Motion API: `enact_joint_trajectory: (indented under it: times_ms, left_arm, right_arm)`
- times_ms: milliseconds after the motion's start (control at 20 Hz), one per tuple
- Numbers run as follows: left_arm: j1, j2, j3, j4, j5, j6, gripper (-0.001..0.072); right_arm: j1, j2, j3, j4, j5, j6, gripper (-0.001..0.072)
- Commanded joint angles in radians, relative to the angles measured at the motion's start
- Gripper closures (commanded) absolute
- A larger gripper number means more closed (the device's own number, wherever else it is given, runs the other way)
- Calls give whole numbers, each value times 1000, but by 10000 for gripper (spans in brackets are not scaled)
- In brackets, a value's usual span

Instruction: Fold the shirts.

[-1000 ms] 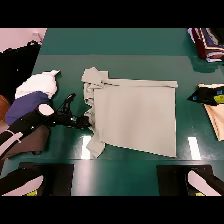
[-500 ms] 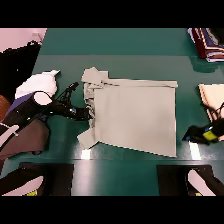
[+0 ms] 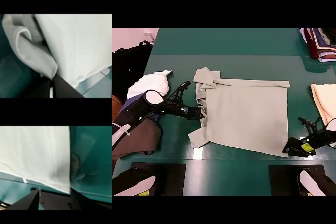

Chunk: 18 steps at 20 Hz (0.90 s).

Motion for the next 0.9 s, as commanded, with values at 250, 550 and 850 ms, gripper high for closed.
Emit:
enact_joint_trajectory:
  times_ms: [250,550,850]
  left_arm:
    - [0,0,1,6,-11,1,678]
    - [0,2,74,82,-100,-9,679]
    - [0,197,434,431,-173,-187,678]
  right_arm:
    - [186,-107,-8,-6,-128,98,447]
    - [214,9,47,-6,-129,97,696]
    - [114,150,483,-5,-129,76,697]
